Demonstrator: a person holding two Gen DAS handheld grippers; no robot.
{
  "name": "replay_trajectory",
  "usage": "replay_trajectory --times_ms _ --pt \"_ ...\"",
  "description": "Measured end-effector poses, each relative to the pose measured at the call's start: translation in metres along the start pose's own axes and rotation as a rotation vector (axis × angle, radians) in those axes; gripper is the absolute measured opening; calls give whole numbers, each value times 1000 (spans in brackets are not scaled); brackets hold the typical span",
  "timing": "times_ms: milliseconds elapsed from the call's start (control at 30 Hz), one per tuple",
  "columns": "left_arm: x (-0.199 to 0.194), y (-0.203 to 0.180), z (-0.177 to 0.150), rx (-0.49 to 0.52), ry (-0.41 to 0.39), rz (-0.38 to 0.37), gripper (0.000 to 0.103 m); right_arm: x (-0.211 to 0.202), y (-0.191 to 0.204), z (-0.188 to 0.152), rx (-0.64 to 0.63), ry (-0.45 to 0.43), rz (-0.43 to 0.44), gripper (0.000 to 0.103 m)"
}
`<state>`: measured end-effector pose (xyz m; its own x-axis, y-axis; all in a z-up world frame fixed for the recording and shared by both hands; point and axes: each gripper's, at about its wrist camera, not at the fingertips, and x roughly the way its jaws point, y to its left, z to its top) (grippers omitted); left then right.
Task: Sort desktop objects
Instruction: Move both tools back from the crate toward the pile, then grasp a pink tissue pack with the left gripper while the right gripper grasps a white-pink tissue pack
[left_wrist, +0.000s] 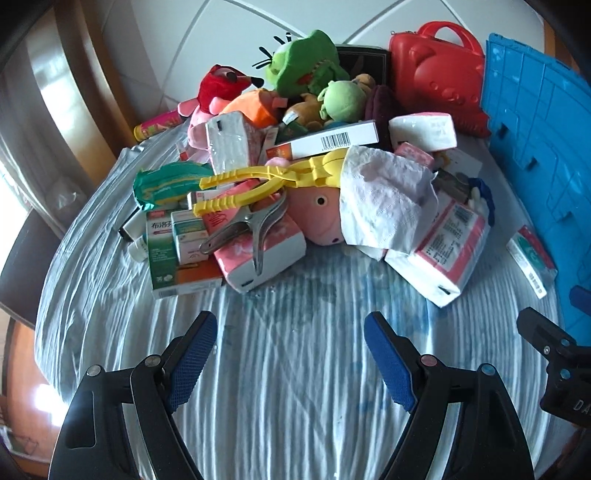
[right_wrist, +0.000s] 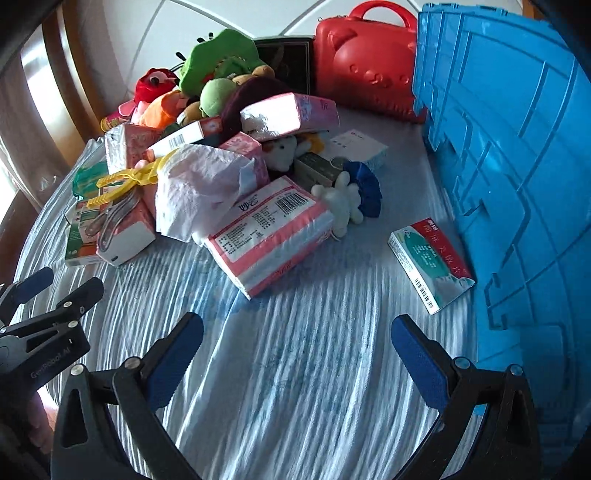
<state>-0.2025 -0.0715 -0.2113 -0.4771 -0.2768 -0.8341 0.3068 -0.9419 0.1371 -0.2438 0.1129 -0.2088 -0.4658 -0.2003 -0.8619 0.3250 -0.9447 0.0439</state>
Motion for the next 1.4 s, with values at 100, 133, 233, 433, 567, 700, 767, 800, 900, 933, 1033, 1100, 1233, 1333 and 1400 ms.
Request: replay_trajectory --times_ms 100,133,233,433,567,700,767,800,900,933,1033,1100,1233,1333,1400 --pt "23 -10 2 30 38 -3 82 26 -3 3 15 38 11 103" --pt "29 -11 2 40 55 0 82 36 -4 4 25 58 9 103" --pt "46 -9 6 42 86 8 82 56 2 8 23 91 37 103" --pt "54 -5 44 64 30 -10 82 83 7 30 105 87 79 103" --pt "59 -14 66 96 0 -40 82 103 18 36 67 134 53 103" --pt "69 -28 72 132 13 -79 82 102 -10 34 138 116 -43 103" --pt "72 -36 73 150 22 -111 82 98 -34 33 183 118 -131 103" --pt "71 -41 73 159 24 -138 82 96 -46 33 206 119 -175 103" --pt "61 -63 74 213 -3 -210 82 90 -68 29 257 132 -191 103" --pt "55 -71 76 234 -23 -229 82 88 -71 28 265 132 -184 103" --pt "45 -92 85 286 -70 -259 82 79 -69 23 271 127 -153 103" --pt "50 -105 91 311 -52 -267 82 76 -66 23 267 128 -142 103" --pt "65 -126 96 313 22 -336 82 78 -68 28 255 128 -149 103" --pt "82 -140 97 328 63 -326 82 79 -74 31 262 131 -143 103" --pt "93 -148 96 343 84 -309 82 80 -76 34 257 132 -136 103"
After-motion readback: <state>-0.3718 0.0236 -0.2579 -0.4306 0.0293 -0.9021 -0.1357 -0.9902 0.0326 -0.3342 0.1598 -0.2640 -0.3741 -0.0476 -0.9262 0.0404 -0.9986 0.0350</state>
